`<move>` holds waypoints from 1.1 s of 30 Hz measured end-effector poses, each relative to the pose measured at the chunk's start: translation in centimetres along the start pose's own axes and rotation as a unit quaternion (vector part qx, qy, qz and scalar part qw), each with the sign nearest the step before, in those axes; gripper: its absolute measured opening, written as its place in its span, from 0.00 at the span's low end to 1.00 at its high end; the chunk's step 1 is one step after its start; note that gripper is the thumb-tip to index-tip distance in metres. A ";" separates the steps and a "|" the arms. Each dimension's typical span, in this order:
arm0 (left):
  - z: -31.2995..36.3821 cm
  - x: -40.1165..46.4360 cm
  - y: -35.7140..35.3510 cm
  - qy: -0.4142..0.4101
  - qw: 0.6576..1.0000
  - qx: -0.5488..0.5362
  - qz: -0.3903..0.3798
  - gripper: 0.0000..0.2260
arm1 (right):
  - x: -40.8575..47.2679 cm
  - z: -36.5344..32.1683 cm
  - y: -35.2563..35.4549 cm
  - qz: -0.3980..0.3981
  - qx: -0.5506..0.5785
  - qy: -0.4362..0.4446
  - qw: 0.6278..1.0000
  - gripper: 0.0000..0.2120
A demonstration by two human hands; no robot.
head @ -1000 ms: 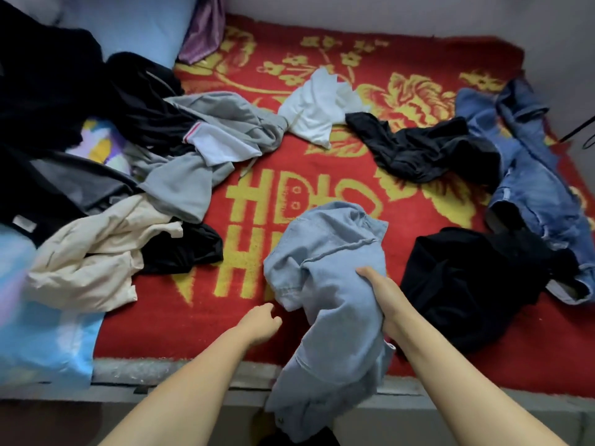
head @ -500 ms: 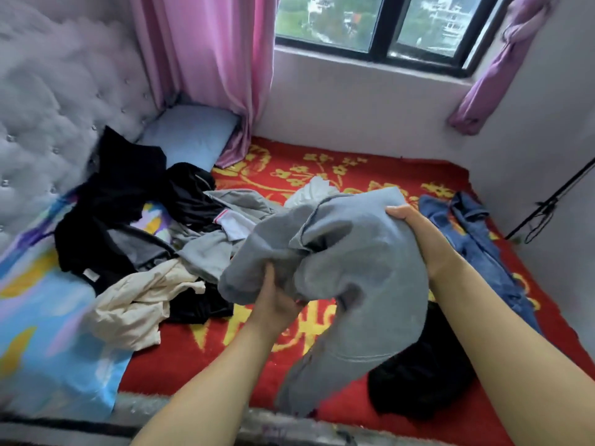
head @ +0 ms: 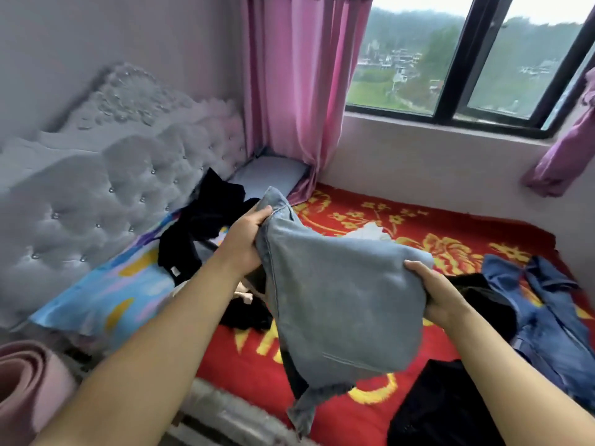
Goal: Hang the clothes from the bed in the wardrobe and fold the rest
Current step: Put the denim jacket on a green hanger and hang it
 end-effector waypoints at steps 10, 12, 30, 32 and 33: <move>0.0 -7.7 4.7 -0.074 0.807 0.557 0.183 0.07 | -2.3 -3.7 -7.5 -0.136 -0.519 0.152 0.830 0.18; -0.1 -9.6 5.1 -0.044 0.686 0.700 0.192 0.04 | -4.3 -3.5 -11.7 -0.228 -0.610 0.177 0.737 0.14; 2.1 -24.9 11.3 -0.141 0.655 0.707 0.227 0.10 | -18.0 6.8 -28.5 -0.429 -0.743 0.296 0.420 0.14; 2.4 -27.7 12.4 -0.204 0.629 0.697 0.278 0.11 | -18.9 7.3 -28.7 -0.485 -0.704 0.151 0.496 0.18; 2.7 -29.0 12.7 -0.240 0.633 0.675 0.294 0.12 | -19.1 7.5 -28.5 -0.499 -0.681 0.086 0.530 0.22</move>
Point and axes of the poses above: each hand's wrist, its own x-axis towards the middle knuckle, its own y-axis out of the back of the hand, z = x × y, the point moved 2 cm from there along x, towards the middle knuckle, and after that the axes turned 10 degrees about x, right-handed, at the moved point
